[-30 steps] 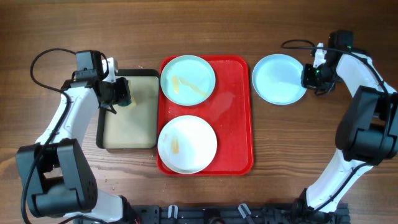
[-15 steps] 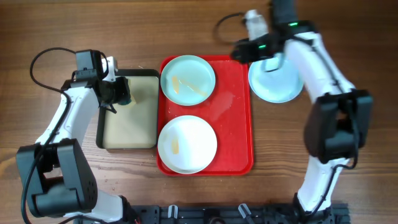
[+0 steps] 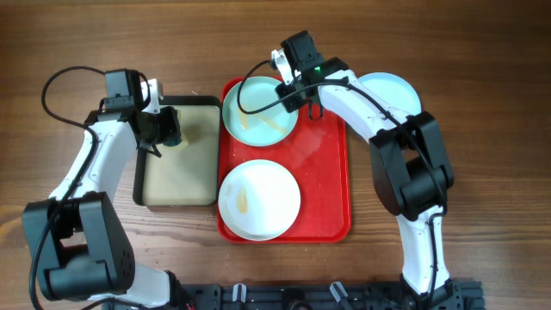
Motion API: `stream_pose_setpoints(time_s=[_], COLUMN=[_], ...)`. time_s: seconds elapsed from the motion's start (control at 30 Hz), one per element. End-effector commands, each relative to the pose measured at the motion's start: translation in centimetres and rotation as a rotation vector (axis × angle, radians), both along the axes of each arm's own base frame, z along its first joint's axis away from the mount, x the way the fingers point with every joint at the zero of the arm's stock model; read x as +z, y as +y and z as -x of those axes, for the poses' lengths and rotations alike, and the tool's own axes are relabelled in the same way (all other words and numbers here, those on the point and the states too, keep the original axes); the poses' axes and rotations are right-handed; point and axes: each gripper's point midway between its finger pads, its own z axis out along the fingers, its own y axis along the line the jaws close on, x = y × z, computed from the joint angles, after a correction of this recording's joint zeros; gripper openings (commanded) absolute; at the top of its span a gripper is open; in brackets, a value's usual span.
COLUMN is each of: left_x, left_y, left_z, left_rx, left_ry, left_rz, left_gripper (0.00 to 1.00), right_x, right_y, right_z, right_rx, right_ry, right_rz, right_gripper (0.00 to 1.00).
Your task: Clean dirty plates on tray and stack at the side
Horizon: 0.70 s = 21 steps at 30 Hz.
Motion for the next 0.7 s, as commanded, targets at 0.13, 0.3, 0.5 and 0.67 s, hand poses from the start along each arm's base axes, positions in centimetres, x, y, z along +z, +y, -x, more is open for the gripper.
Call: stream_pose_setpoints(time_s=[0.13, 0.3, 0.5, 0.67], left_x=[-0.3, -0.3, -0.3, -0.3], left_y=[-0.3, -0.3, -0.3, -0.3], left_z=[0.1, 0.1, 0.1, 0.1], left_rx=[-0.023, -0.024, -0.024, -0.024], left_ry=[0.004, 0.004, 0.004, 0.003], left_rz=[0.002, 0.002, 0.002, 0.002], left_gripper=[0.05, 0.05, 0.05, 0.05], right_x=[-2.0, 0.2, 3.7, 3.6], right_y=[-0.9, -2.8, -8.5, -7.1], right_z=[0.8, 1.1, 4.0, 3.8], right_rx=[-0.051, -0.167, -0.358, -0.292], right_ry=[0.054, 0.09, 0.241, 0.26], right_rz=[0.026, 0.002, -0.011, -0.108], right_gripper=[0.04, 0.04, 0.05, 0.43])
